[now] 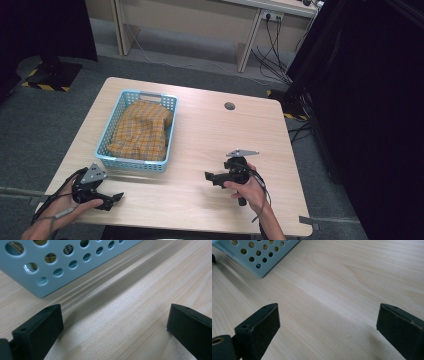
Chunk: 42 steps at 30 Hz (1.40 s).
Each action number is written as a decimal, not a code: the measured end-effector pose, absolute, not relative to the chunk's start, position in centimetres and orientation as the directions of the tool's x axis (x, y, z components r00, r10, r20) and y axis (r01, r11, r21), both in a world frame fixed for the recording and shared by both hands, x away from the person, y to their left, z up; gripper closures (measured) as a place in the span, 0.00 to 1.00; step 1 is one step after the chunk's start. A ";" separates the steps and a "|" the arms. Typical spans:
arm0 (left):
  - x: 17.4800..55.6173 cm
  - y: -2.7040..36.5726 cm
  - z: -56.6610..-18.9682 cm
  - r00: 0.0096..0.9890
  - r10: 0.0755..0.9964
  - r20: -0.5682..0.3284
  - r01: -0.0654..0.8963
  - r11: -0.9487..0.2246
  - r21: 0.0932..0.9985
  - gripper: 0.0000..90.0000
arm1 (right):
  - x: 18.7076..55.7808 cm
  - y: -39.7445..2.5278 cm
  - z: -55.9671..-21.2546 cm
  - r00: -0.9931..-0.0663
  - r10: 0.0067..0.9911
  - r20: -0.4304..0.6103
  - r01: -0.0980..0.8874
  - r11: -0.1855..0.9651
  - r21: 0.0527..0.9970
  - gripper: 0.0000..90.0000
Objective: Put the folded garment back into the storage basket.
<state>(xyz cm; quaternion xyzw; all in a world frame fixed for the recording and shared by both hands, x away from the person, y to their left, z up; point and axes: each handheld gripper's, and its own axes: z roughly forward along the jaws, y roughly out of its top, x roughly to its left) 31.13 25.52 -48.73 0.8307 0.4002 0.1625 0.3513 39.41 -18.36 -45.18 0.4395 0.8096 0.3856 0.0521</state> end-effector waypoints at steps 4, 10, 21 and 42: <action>31.1 25.5 -48.7 0.627 0.779 -0.011 0.551 -0.433 0.714 0.00 | 39.4 -18.5 -45.3 -0.607 0.754 0.252 0.673 0.318 0.668 0.06; 31.1 25.5 -48.7 0.627 0.779 -0.011 0.551 -0.434 0.713 0.00 | 39.3 -18.8 -45.4 -0.602 0.759 0.250 0.676 0.317 0.665 0.06; 31.1 25.4 -48.7 0.642 0.766 -0.011 0.540 -0.443 0.715 0.00 | 38.9 -19.6 -45.3 -0.592 0.766 0.249 0.677 0.305 0.670 0.06; 31.0 25.3 -48.8 0.646 0.763 -0.011 0.538 -0.446 0.715 0.00 | 38.3 -21.2 -45.5 -0.578 0.784 0.227 0.677 0.305 0.670 0.06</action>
